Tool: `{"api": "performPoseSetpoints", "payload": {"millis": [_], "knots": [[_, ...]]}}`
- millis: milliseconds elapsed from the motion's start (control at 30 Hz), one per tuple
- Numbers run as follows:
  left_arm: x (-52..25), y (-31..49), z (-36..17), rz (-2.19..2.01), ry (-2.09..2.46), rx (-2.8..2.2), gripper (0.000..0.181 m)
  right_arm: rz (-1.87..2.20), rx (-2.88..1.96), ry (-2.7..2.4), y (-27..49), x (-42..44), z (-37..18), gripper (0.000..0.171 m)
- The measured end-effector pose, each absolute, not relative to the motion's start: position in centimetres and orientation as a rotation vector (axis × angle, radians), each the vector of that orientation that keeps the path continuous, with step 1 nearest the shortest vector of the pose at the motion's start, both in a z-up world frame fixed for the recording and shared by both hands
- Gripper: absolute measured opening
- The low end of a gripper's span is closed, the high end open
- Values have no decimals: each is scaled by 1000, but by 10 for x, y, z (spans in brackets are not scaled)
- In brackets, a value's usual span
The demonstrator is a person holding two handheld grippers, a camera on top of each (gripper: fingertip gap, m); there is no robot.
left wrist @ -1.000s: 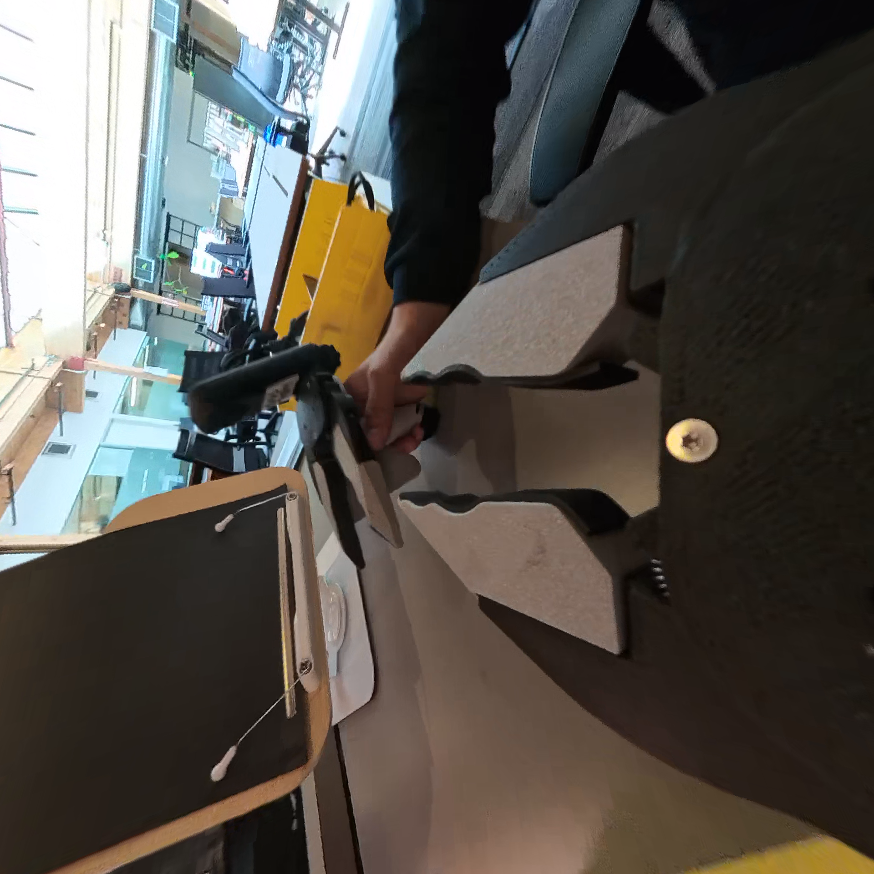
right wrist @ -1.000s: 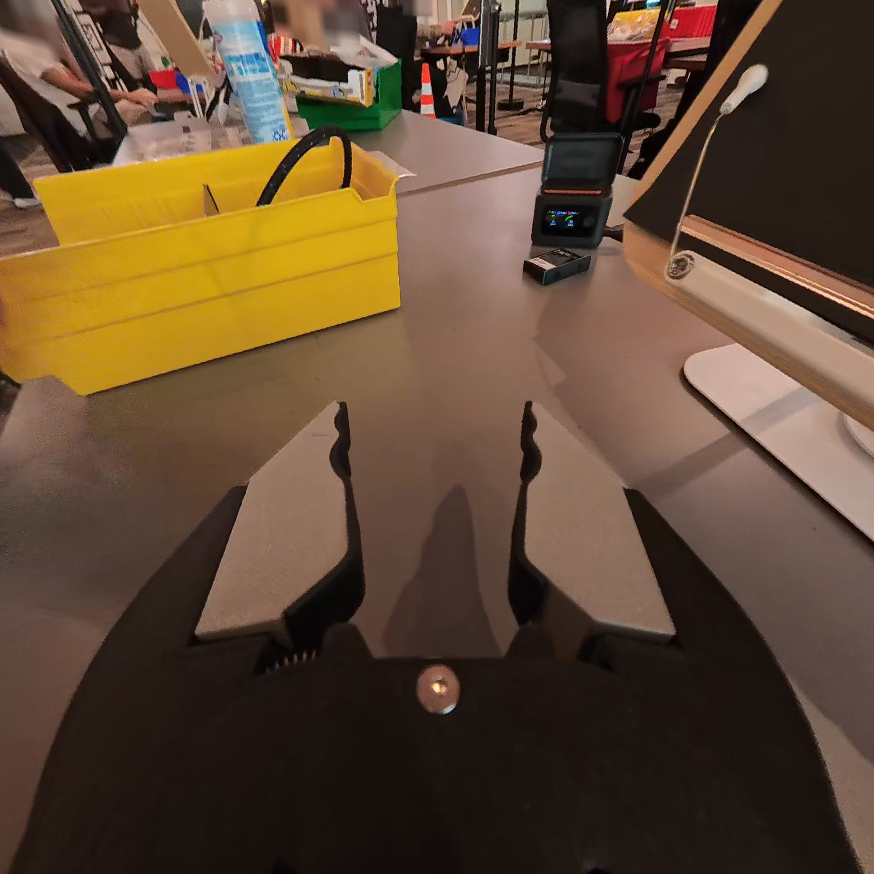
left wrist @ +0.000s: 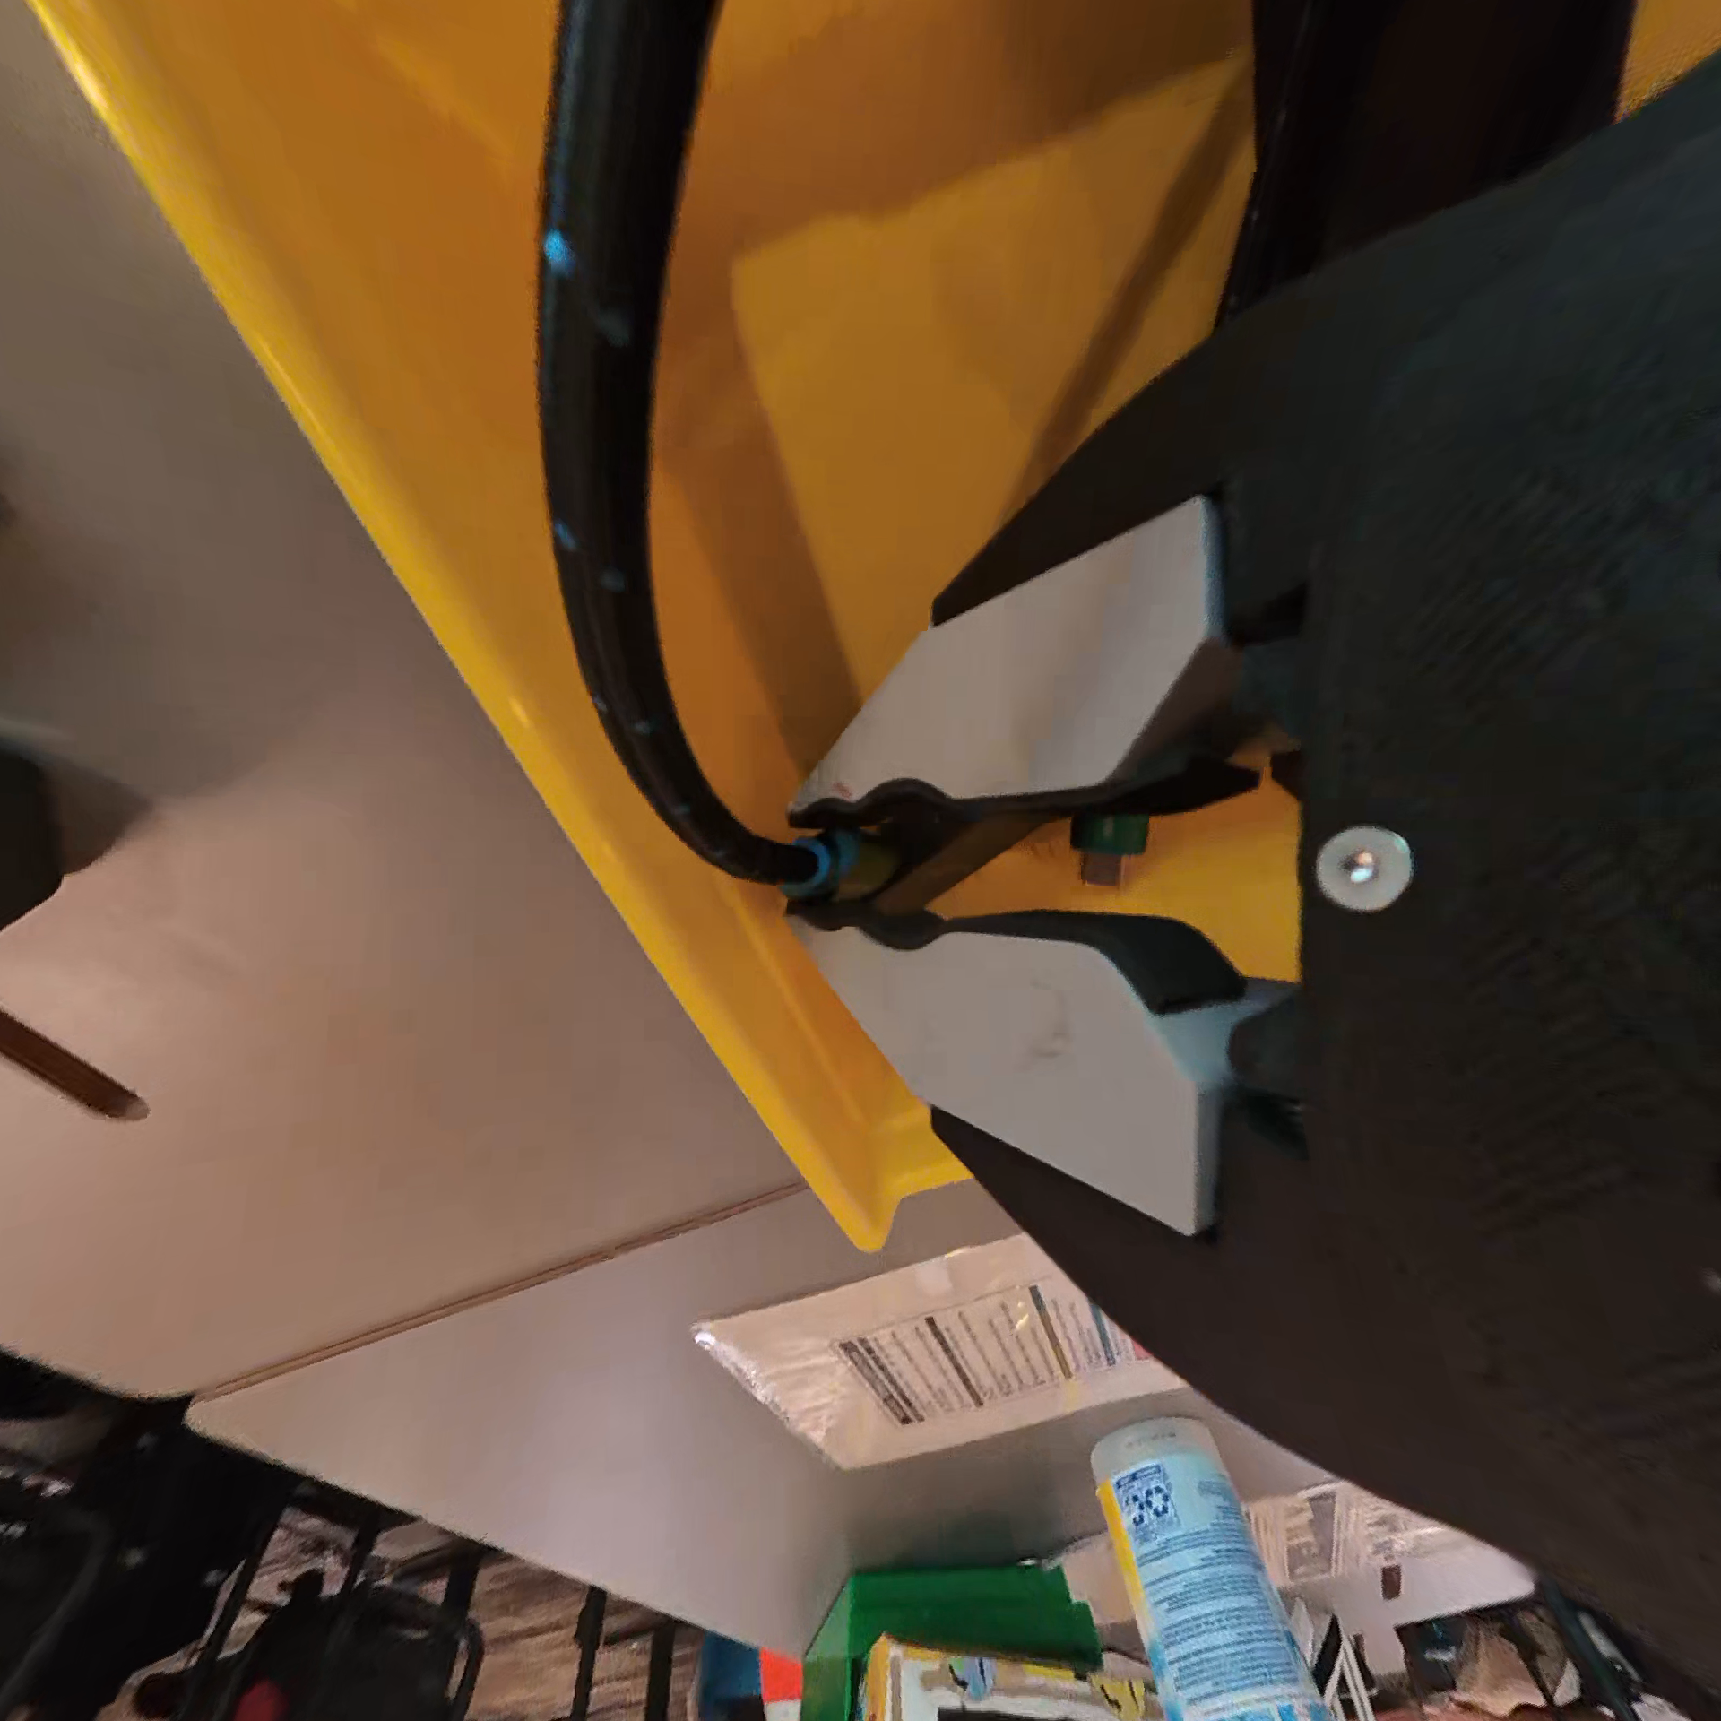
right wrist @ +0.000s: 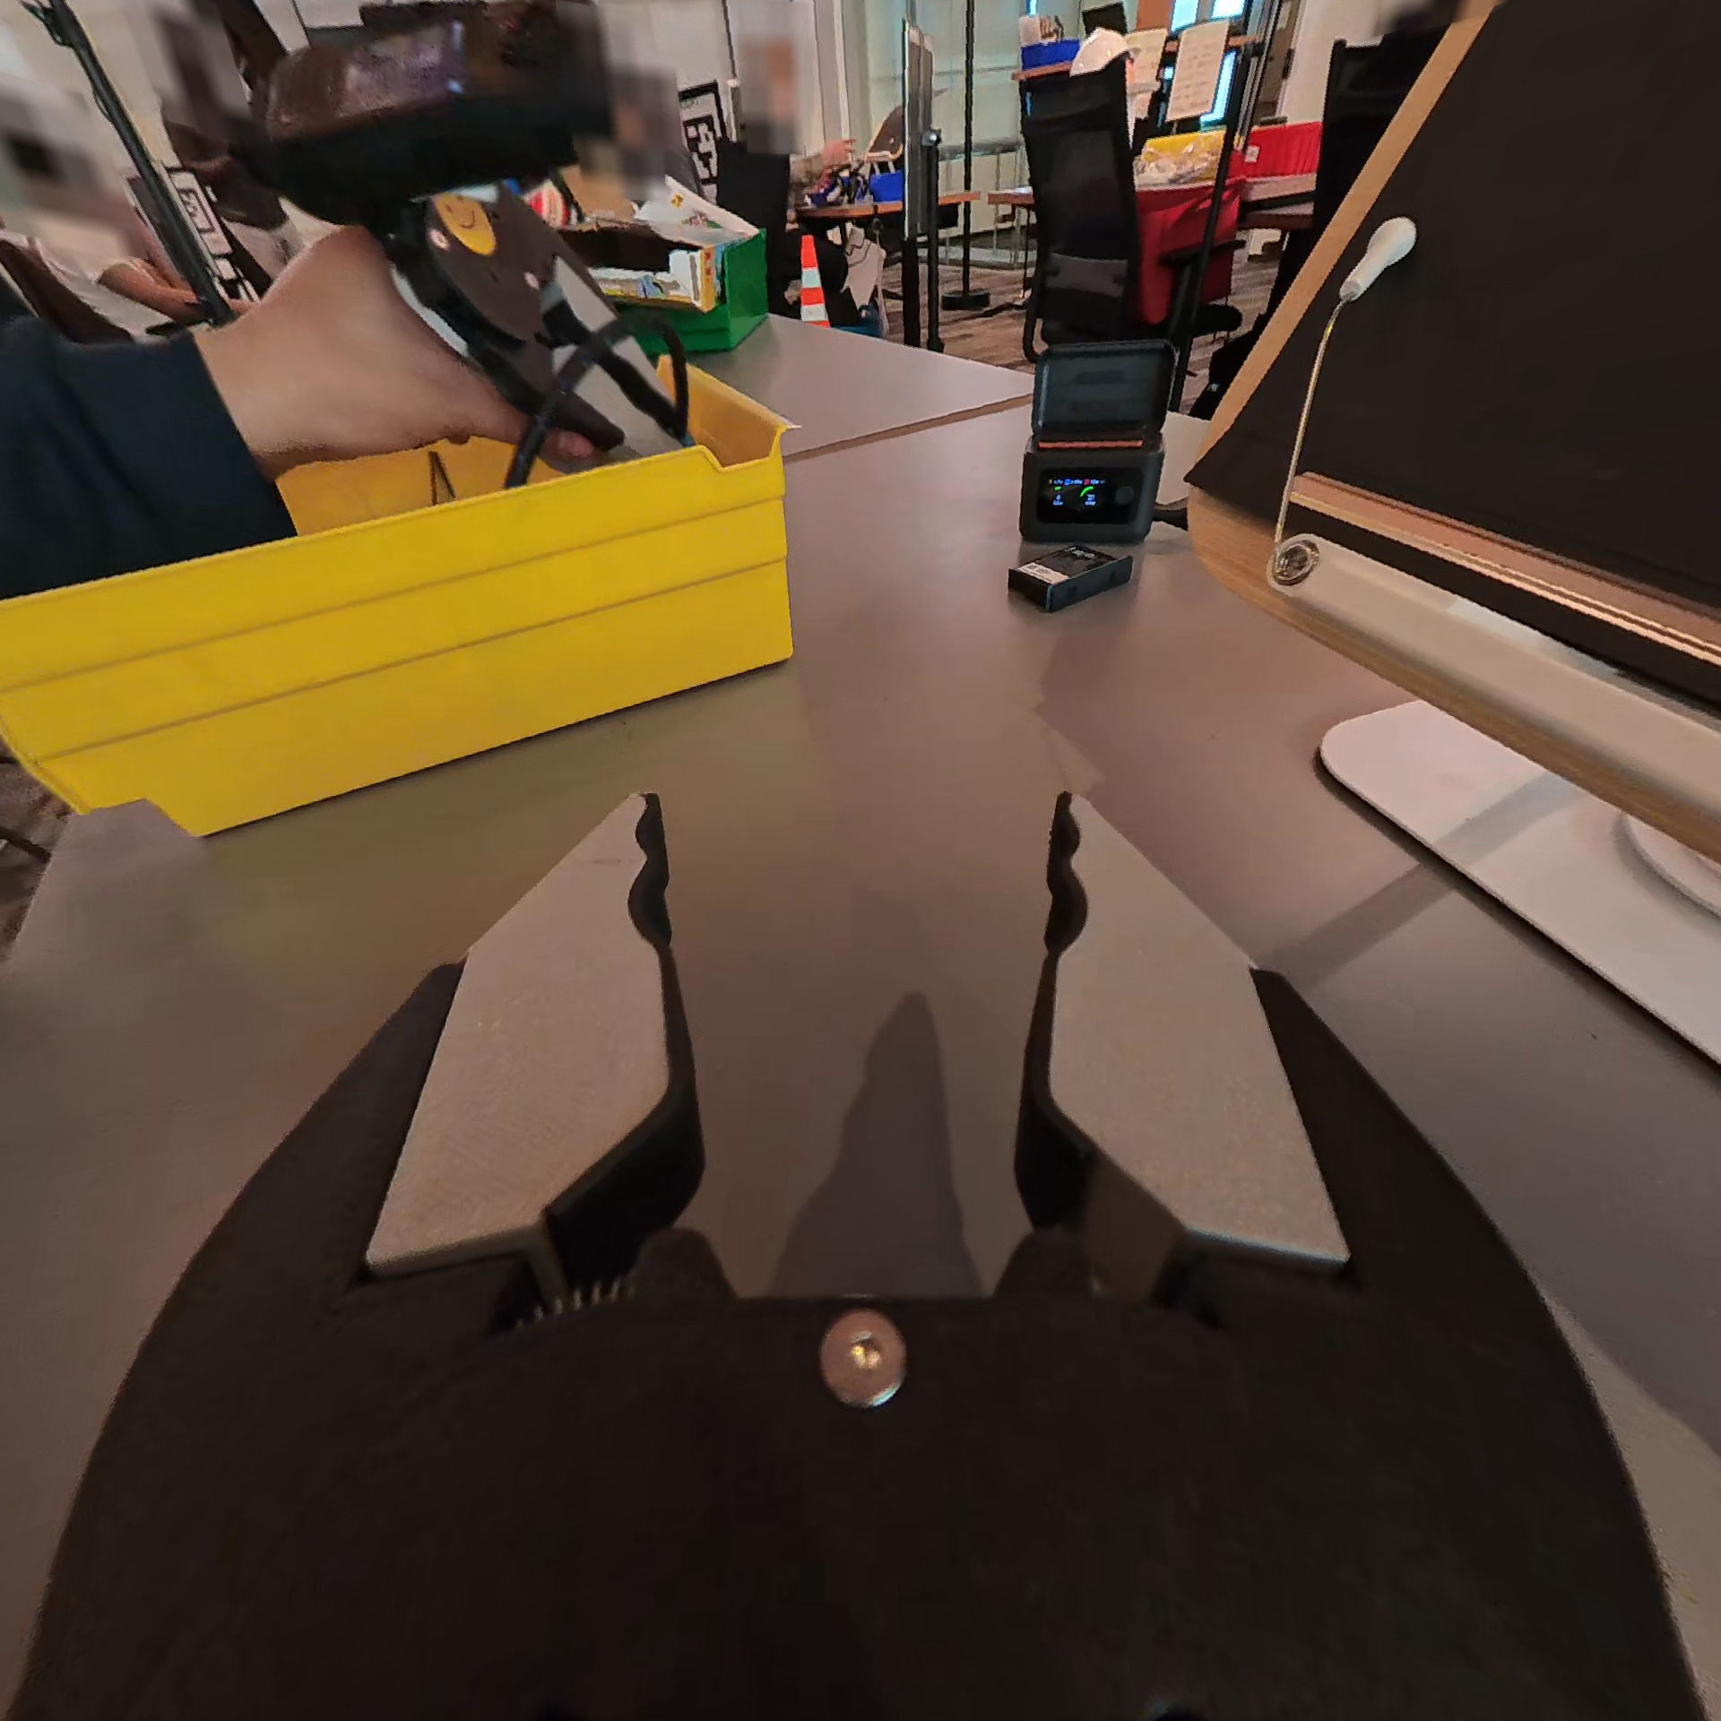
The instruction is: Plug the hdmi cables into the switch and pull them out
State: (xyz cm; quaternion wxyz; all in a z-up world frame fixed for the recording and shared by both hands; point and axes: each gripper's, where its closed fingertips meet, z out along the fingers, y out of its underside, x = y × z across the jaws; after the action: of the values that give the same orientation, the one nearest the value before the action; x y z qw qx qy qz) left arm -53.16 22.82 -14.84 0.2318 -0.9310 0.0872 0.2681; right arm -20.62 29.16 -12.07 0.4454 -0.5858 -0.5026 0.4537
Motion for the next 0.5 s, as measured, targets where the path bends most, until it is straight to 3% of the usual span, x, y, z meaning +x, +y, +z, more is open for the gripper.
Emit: {"api": "performPoseSetpoints", "payload": {"millis": [233,500], "knots": [[-503,219,-63,660,157,-2132,11,1130,-1451,-1210,291,-198,-118,76],[-346,191,33,246,389,-1791,12,1231,-1363,-1377,262,-198,-115,77]]}}
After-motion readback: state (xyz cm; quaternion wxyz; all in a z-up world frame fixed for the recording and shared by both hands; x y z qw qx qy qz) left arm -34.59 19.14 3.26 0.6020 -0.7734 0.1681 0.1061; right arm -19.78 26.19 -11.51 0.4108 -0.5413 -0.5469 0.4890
